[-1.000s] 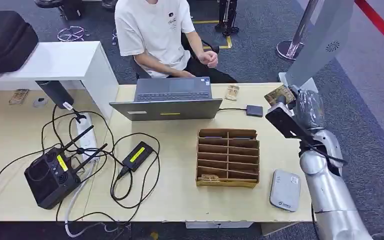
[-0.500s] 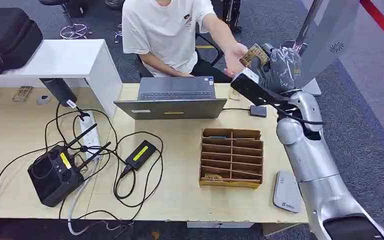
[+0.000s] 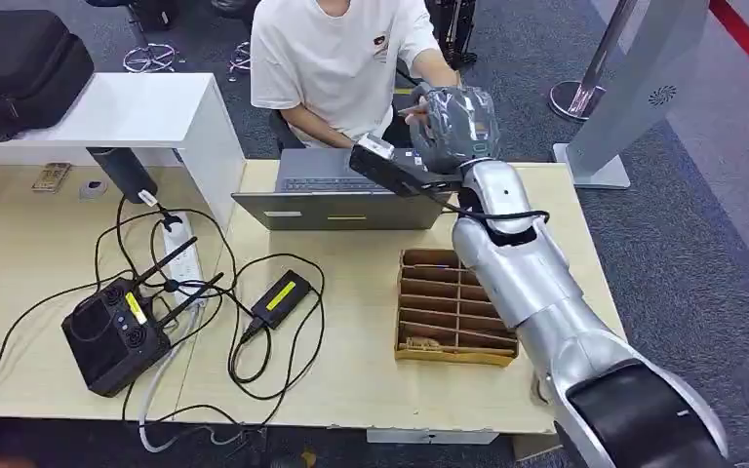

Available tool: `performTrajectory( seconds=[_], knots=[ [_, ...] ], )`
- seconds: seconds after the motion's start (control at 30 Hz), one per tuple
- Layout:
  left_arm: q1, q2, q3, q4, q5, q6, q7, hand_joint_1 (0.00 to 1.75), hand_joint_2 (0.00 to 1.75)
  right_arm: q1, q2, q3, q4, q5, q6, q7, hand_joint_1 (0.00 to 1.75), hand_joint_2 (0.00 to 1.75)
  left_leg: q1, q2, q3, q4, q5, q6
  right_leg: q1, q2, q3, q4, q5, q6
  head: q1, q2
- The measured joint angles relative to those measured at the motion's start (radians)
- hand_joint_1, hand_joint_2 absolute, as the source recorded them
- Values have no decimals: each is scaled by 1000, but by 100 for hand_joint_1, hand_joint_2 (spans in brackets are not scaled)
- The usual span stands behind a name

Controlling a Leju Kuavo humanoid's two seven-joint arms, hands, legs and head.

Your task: Pass the card to the sensor for recognition and then transmit it.

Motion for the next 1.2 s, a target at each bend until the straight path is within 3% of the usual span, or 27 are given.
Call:
performTrajectory(
  seconds=[0.33, 0.6, 0.93, 1.2],
  knots=[
    [-4, -6, 5, 0, -7, -20, 9, 0, 175, -2, 30, 15, 66, -41, -26, -37, 0, 175, 0, -2, -6, 1, 3, 5, -1, -1, -2, -9, 8, 3, 1, 0],
    [-3, -5, 6, 0, -6, -18, -1, 0, 175, 53, -21, -21, 4, -133, -53, -112, 0, 175, 0, -1, -8, 2, 4, 6, -1, 0, -3, -11, 11, 6, 0, 0],
    [7, -1, 18, 0, 17, -10, -45, 0, 175, 251, -142, -69, -297, -200, -62, -187, 0, 175, 1, 5, -9, 2, 2, 7, 0, 6, -7, -11, 10, 6, 1, 0],
    [20, 0, 49, 0, 38, -5, -87, 0, 175, 515, -246, -99, -649, -221, -114, -245, 0, 175, 4, 11, -9, 2, -1, 4, 2, 13, -9, -10, 10, 5, 1, 0]
  ],
)
